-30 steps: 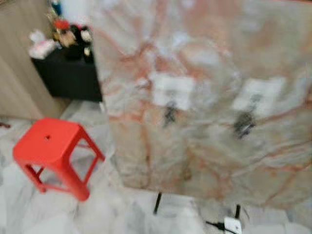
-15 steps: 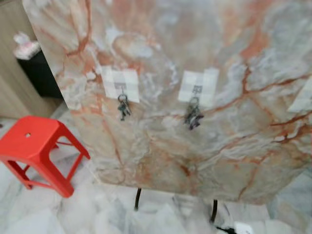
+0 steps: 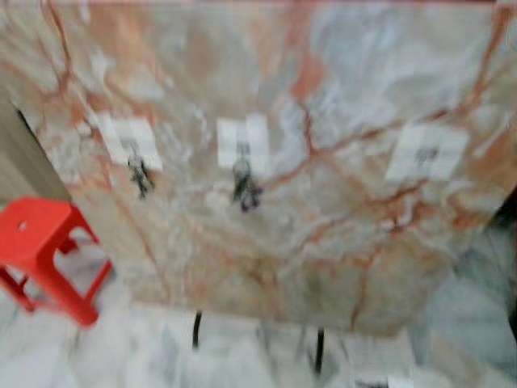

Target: Hang keys on a hook

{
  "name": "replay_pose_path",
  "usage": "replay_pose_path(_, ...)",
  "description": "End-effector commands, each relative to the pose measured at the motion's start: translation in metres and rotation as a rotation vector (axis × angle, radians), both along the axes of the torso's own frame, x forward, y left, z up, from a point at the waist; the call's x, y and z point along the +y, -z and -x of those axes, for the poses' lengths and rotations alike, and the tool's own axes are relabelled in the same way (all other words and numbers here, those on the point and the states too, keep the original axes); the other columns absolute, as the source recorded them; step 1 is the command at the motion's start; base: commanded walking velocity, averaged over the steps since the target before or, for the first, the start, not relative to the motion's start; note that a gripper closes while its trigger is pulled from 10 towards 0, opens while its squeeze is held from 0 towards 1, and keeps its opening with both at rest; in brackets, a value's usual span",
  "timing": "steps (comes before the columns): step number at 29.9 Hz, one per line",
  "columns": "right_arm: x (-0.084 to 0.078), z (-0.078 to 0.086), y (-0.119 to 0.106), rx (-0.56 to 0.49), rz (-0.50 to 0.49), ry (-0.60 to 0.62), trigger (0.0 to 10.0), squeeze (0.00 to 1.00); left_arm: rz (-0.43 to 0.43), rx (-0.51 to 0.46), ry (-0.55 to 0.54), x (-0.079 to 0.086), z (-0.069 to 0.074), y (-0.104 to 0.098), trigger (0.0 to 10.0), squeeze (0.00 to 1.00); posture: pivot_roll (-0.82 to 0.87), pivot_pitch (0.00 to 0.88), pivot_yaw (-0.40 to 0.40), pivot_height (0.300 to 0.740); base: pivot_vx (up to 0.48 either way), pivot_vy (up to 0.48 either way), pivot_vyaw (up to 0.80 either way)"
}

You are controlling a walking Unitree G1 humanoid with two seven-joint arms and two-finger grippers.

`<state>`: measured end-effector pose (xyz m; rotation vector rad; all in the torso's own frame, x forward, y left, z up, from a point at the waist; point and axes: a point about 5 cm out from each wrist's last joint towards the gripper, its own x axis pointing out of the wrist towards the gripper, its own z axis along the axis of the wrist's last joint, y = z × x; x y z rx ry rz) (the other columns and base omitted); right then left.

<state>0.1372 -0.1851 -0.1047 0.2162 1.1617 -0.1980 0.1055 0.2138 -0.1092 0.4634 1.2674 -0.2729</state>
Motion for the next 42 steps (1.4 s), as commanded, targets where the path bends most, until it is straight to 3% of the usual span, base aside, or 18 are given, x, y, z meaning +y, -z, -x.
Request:
replay_pose_path(1,0.001,0.001,0.000,-0.002,0.001,0.009,10.0,0.00,-0.014,0.022,0.030,0.002,0.003,0.001,10.0,0.00,0.12,0.013,0.025,0.740,0.000,-0.390,0.00)
replay_pose_path(19,-0.012,0.001,-0.001,-0.005,0.023,0.061,10.0,0.00,-0.031,-0.014,0.015,0.014,0.001,-0.003,10.0,0.00,0.14,0.049,-0.014,0.740,0.000,-0.390,0.00)
replay_pose_path(27,-0.012,-0.004,-0.003,-0.016,0.025,0.047,10.0,0.00,-0.048,-0.067,0.015,0.011,-0.015,-0.006,10.0,0.00,0.13,0.068,-0.022,0.740,0.000,-0.193,0.00)
replay_pose_path(34,-0.011,-0.004,-0.003,-0.017,0.024,0.043,10.0,0.00,-0.072,-0.177,0.024,0.009,-0.042,-0.016,10.0,0.00,0.13,0.072,-0.021,0.740,0.000,0.000,0.00)
replay_pose_path(39,-0.011,-0.004,-0.003,-0.014,0.025,0.043,10.0,0.00,-0.123,-0.351,0.030,0.018,-0.085,-0.038,10.0,0.00,0.13,0.073,-0.018,0.740,0.000,0.000,0.00)
replay_pose_path(40,-0.011,-0.004,-0.003,-0.015,0.025,0.045,10.0,0.00,-0.137,-0.446,0.024,0.022,-0.105,-0.051,10.0,0.00,0.13,0.073,-0.018,0.740,0.000,0.000,0.00)
replay_pose_path(41,-0.011,-0.004,-0.003,-0.015,0.025,0.045,10.0,0.00,-0.137,-0.446,0.024,0.022,-0.105,-0.051,10.0,0.00,0.13,0.073,-0.018,0.740,0.000,0.000,0.00)
replay_pose_path(42,-0.011,-0.004,-0.003,-0.015,0.025,0.043,10.0,0.00,-0.143,-0.495,0.024,0.023,-0.115,-0.058,10.0,0.00,0.13,0.073,-0.016,0.740,0.000,0.000,0.00)
